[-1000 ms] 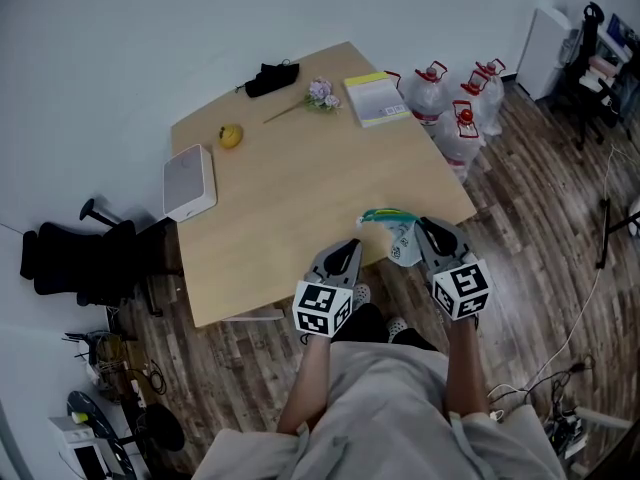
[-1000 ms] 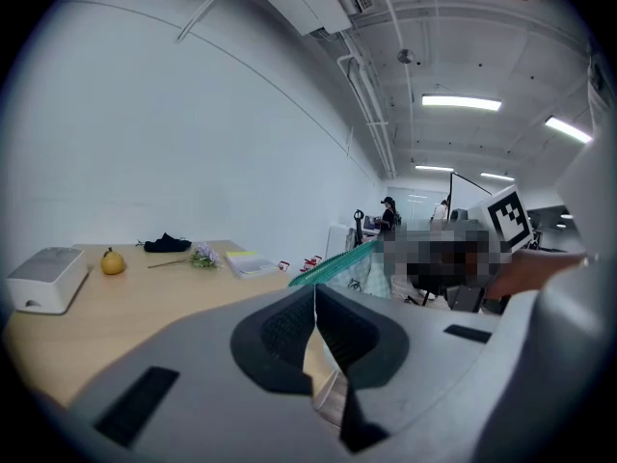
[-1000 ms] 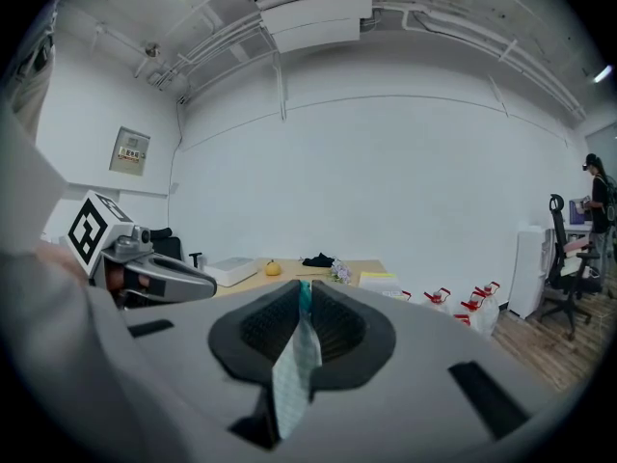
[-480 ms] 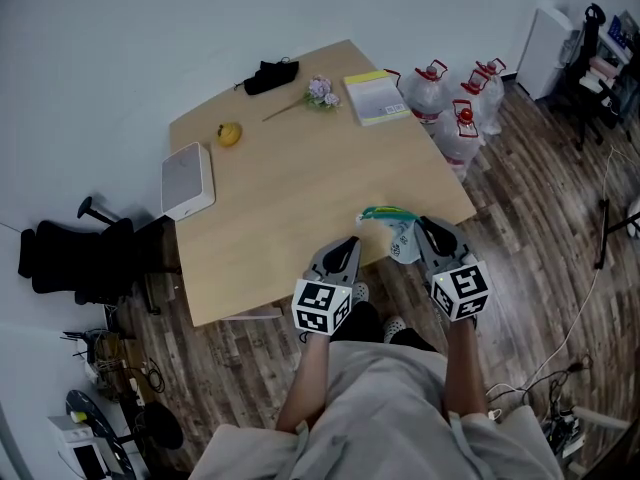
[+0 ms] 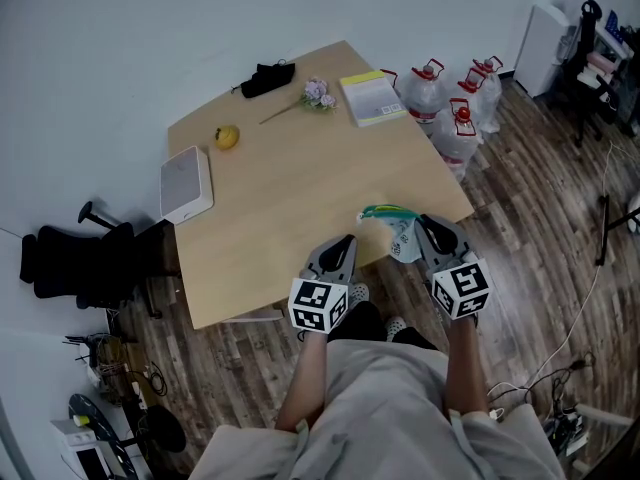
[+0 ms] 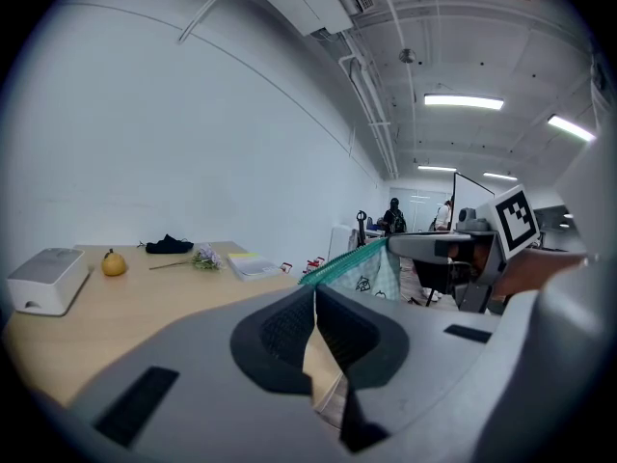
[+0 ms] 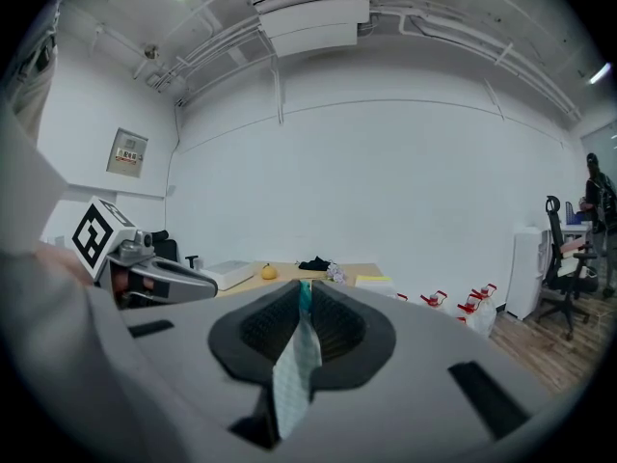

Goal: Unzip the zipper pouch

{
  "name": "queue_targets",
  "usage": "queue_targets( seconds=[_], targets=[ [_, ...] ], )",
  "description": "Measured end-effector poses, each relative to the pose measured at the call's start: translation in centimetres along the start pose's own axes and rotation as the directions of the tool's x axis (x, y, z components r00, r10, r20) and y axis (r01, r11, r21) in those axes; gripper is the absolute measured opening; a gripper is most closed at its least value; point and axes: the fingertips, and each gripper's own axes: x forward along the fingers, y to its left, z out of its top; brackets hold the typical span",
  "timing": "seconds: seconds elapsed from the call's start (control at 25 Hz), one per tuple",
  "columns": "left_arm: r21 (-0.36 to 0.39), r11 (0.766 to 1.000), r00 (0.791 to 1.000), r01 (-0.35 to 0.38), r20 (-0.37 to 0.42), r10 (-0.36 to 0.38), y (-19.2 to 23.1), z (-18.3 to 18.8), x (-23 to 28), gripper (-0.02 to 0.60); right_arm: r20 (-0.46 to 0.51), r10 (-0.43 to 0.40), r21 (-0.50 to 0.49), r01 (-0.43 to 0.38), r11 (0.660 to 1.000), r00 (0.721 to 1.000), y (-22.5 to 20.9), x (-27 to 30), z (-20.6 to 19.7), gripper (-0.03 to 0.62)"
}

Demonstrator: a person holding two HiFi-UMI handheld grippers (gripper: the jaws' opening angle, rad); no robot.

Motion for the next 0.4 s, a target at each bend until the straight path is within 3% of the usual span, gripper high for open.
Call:
queue_targets(
  seconds=[0.4],
  targets=[
    [0.006,0.999,0.999,-0.036,0.015,0.036,0.15,0.53,0.79,0.023,0.008,-0.009,-0.007,0.009,1.000,1.000,-0.99,-0.37,0.15,0.044]
  ],
)
